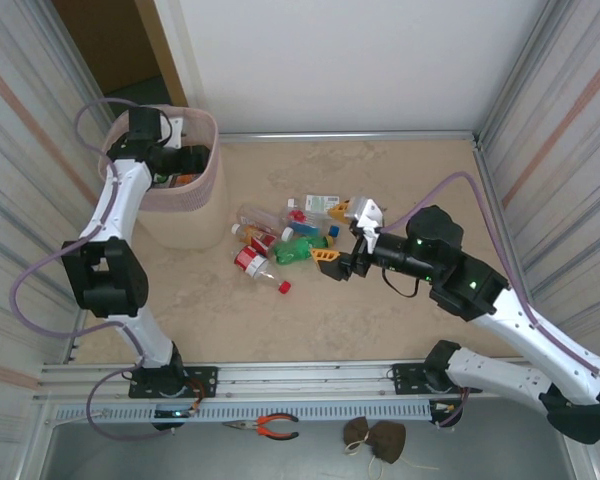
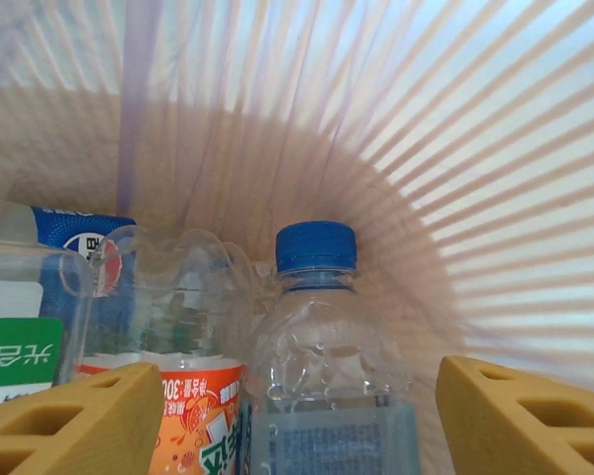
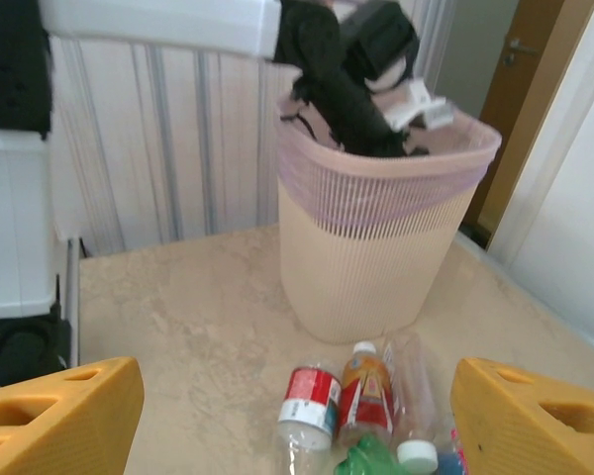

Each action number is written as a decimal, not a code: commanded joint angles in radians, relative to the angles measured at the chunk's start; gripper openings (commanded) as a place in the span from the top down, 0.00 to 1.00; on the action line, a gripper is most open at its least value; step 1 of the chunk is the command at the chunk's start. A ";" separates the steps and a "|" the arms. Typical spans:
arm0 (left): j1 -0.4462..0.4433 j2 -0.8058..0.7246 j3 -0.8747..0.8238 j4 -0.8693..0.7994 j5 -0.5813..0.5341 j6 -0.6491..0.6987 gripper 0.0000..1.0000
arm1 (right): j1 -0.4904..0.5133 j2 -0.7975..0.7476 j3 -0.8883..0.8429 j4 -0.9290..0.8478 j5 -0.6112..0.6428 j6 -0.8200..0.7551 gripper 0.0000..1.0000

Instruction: Put the plastic bottles in the bin

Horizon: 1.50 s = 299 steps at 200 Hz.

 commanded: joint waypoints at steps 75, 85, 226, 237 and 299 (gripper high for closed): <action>0.007 -0.251 -0.032 0.032 0.043 -0.007 0.20 | 0.043 0.231 -0.077 0.022 0.016 0.124 0.20; 0.007 -0.272 -0.040 0.035 0.049 -0.010 0.20 | 0.046 0.259 -0.088 0.033 0.016 0.134 0.21; 0.010 -0.484 -0.151 0.057 0.125 -0.040 0.17 | 0.066 0.740 -0.127 0.171 0.015 0.192 0.28; 0.010 -0.488 -0.151 0.053 0.126 -0.038 0.17 | 0.067 0.780 -0.110 0.176 0.006 0.189 0.29; 0.012 -0.507 -0.163 0.056 0.141 -0.034 0.17 | 0.070 0.923 -0.056 0.209 -0.009 0.182 0.36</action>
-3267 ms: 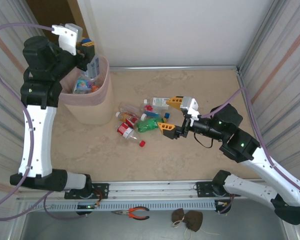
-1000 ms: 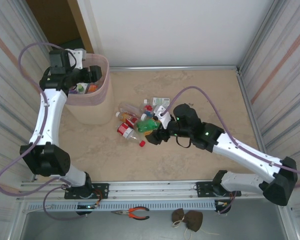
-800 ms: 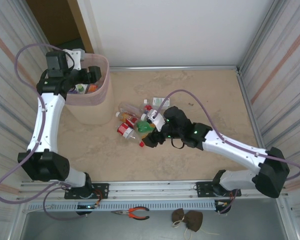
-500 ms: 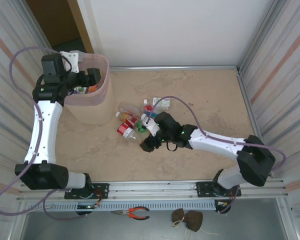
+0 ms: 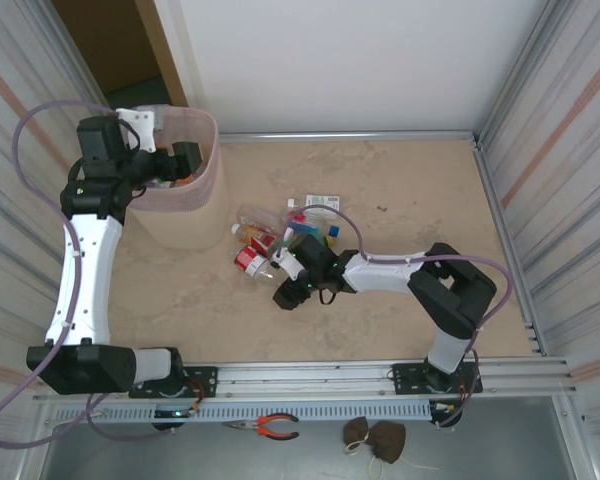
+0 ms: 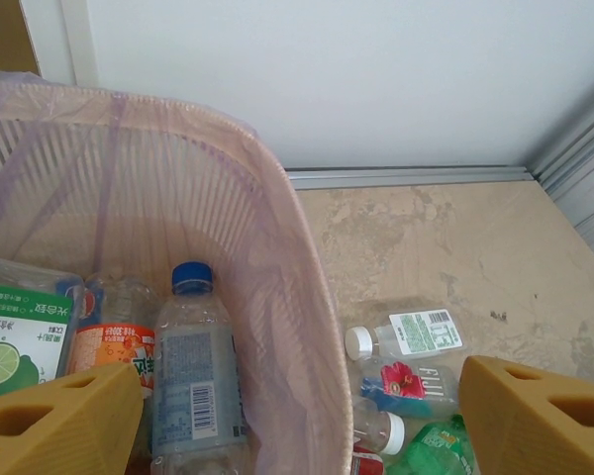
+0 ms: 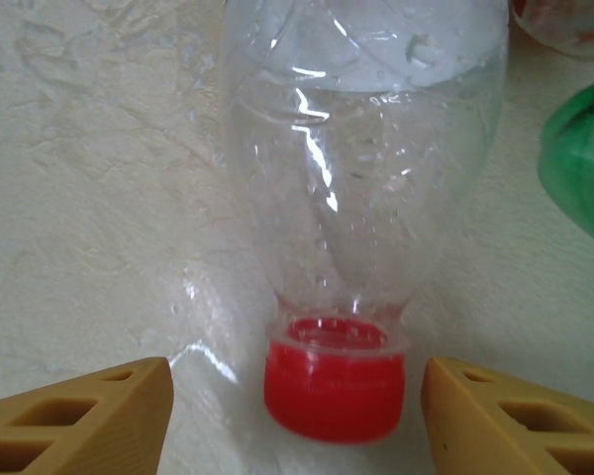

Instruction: Put the plastic bottles in the bin

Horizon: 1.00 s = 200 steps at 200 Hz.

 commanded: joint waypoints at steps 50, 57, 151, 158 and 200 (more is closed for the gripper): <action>0.014 -0.063 -0.031 0.039 0.012 -0.007 0.17 | 0.012 0.079 0.043 0.031 -0.018 0.000 0.48; 0.013 -0.071 -0.035 0.043 0.009 -0.007 0.17 | 0.013 0.082 0.042 0.032 -0.017 -0.001 0.49; 0.015 -0.134 -0.062 0.095 0.062 -0.004 0.17 | 0.047 0.023 0.053 0.012 -0.002 -0.033 0.66; 0.016 -0.138 -0.062 0.100 0.069 -0.004 0.17 | 0.047 0.006 0.048 0.019 -0.005 -0.032 0.67; 0.014 -0.142 -0.065 0.156 0.179 -0.025 0.17 | 0.045 -0.110 0.031 0.048 0.002 -0.030 0.68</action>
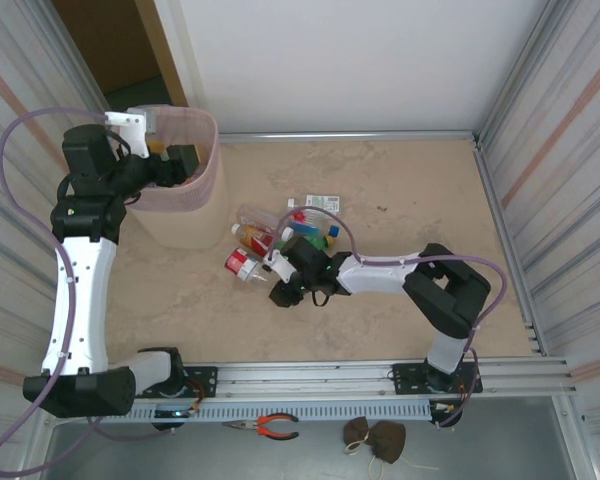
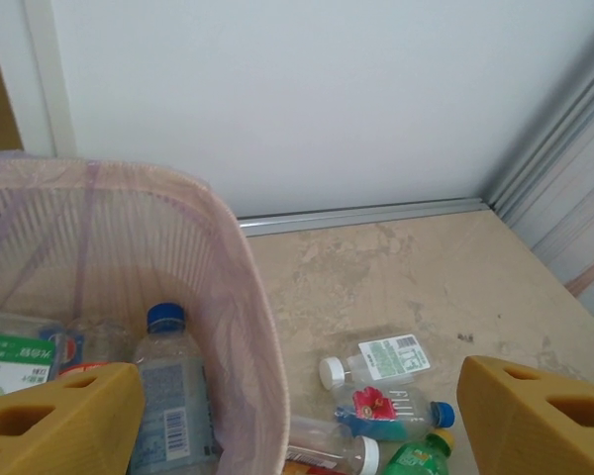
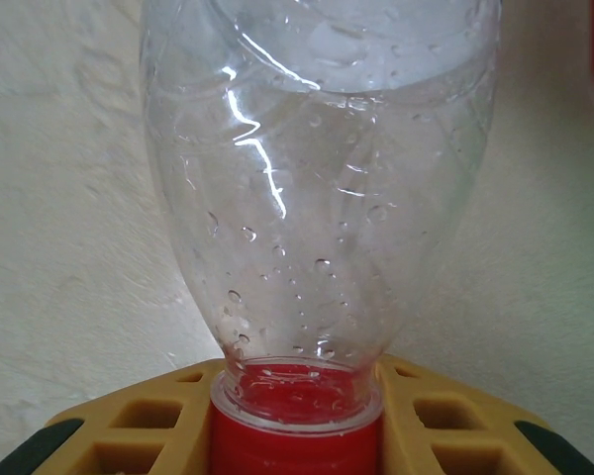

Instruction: Put the plastic bottles in the bin

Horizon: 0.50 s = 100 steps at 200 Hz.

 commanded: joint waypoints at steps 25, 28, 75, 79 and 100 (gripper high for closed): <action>0.009 -0.029 -0.020 0.138 0.205 -0.061 0.17 | -0.003 -0.175 -0.014 0.069 -0.001 -0.016 0.68; 0.008 -0.030 -0.022 0.146 0.217 -0.066 0.17 | -0.004 -0.186 -0.019 0.076 0.000 -0.014 0.68; 0.008 -0.037 -0.068 0.356 0.403 -0.208 0.17 | -0.039 -0.354 -0.075 0.187 -0.003 0.004 0.70; 0.007 -0.039 -0.075 0.385 0.414 -0.225 0.17 | -0.042 -0.367 -0.079 0.196 -0.001 0.006 0.69; -0.019 -0.046 -0.097 0.487 0.457 -0.286 0.16 | -0.063 -0.433 -0.096 0.228 0.012 0.010 0.70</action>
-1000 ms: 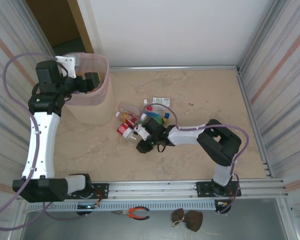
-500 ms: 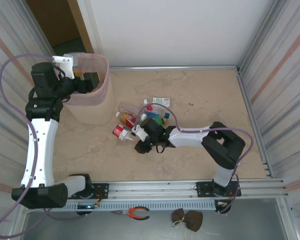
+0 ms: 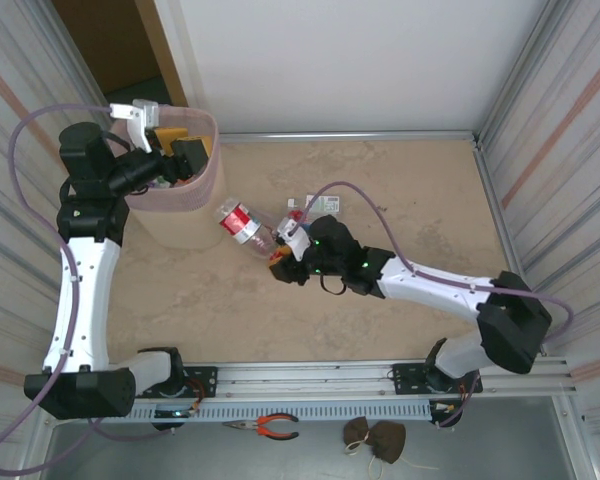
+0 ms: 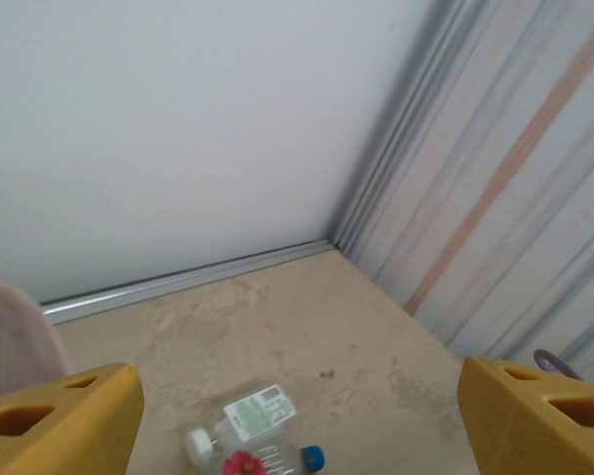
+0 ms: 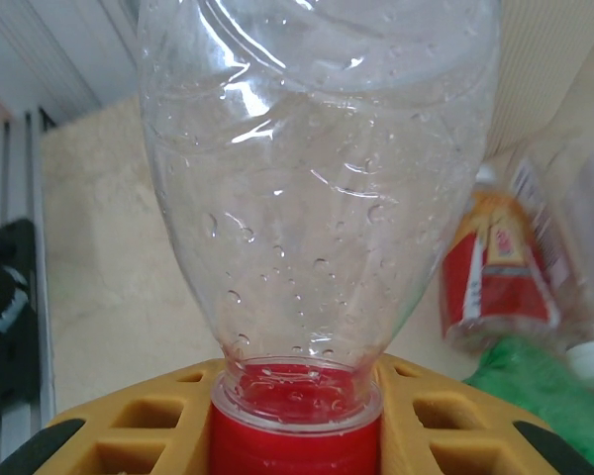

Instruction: Put the plastic bottles in the bin

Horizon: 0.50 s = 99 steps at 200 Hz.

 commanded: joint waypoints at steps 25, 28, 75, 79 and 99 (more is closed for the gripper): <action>-0.093 -0.034 -0.025 0.237 0.138 -0.107 0.11 | -0.047 -0.152 -0.035 0.118 0.023 0.010 0.70; -0.105 -0.034 -0.025 0.240 0.136 -0.105 0.11 | -0.049 -0.160 -0.034 0.121 0.025 0.009 0.70; -0.289 -0.009 -0.030 0.325 0.098 -0.104 0.07 | -0.064 -0.296 -0.046 0.196 0.081 -0.010 0.71; -0.299 -0.007 -0.031 0.329 0.090 -0.104 0.06 | -0.065 -0.309 -0.047 0.202 0.084 -0.011 0.72; -0.356 0.006 -0.027 0.353 0.072 -0.112 0.04 | -0.064 -0.362 -0.050 0.242 0.103 -0.010 0.72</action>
